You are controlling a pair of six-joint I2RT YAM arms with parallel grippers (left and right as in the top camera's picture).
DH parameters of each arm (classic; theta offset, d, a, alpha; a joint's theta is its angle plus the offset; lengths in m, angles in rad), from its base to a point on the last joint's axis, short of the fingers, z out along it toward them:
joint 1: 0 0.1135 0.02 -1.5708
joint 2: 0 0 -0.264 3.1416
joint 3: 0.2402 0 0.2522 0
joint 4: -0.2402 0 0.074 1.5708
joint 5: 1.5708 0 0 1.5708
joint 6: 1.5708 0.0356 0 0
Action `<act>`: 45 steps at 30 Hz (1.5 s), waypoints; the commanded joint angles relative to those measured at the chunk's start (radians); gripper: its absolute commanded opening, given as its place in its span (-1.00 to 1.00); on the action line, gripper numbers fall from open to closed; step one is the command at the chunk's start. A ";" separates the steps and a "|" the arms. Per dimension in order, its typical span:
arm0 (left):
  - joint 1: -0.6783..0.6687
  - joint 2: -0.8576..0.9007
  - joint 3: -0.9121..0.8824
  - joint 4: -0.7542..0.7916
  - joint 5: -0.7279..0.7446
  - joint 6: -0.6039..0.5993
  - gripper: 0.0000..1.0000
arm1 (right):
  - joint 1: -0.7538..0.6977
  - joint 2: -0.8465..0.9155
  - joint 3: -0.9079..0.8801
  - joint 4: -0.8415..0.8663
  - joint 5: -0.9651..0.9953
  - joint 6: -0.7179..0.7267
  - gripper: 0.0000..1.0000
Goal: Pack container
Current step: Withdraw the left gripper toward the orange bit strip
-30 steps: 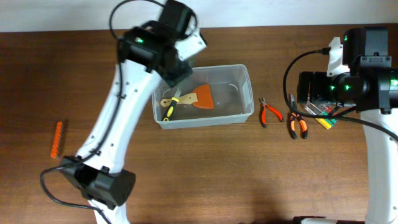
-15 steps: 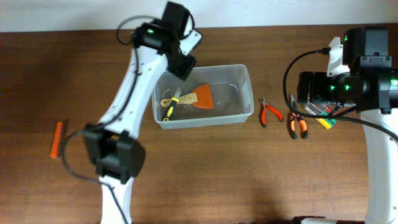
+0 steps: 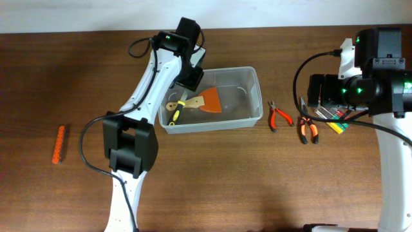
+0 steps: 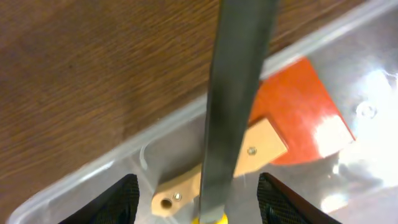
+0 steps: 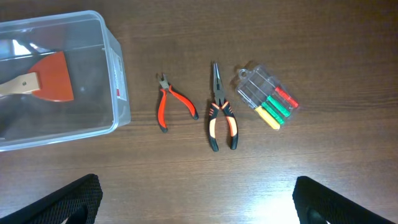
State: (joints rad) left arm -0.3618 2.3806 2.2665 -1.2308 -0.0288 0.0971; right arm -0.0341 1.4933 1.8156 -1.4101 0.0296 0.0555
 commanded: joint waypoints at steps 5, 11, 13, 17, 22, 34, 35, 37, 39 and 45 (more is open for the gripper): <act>0.005 0.068 0.005 -0.001 0.041 -0.041 0.02 | -0.006 0.002 0.000 0.001 0.002 0.005 0.97; 0.005 0.050 0.006 -0.011 0.040 -0.031 -0.57 | -0.006 0.002 0.000 0.001 0.002 0.005 0.97; 0.003 0.031 0.006 -0.026 0.041 0.005 -0.66 | -0.006 0.002 0.000 0.001 0.002 0.005 0.97; -0.014 -0.028 0.006 -0.056 0.040 0.120 -0.70 | -0.006 0.002 0.000 0.001 0.002 0.005 0.97; -0.069 -0.104 0.006 -0.089 -0.010 0.299 -0.70 | -0.006 0.002 0.000 0.008 0.002 0.005 0.97; -0.153 -0.125 0.006 -0.132 -0.068 0.483 -0.21 | -0.006 0.002 0.000 0.015 0.002 0.005 0.97; -0.154 -0.124 0.006 -0.138 -0.065 0.526 -0.21 | -0.006 0.002 0.000 0.015 0.002 0.005 0.97; -0.153 -0.122 0.006 -0.143 -0.066 0.630 -0.25 | -0.006 0.002 0.000 0.015 0.002 0.005 0.97; -0.153 -0.122 0.006 -0.126 -0.070 0.684 -0.35 | -0.006 0.002 0.000 0.016 0.002 0.005 0.97; -0.161 -0.132 0.006 -0.115 -0.082 0.676 -0.47 | -0.006 0.002 0.000 0.014 0.002 0.005 0.97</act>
State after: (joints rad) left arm -0.5190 2.2707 2.2677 -1.3472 -0.0944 0.7357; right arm -0.0341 1.4933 1.8156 -1.3987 0.0296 0.0559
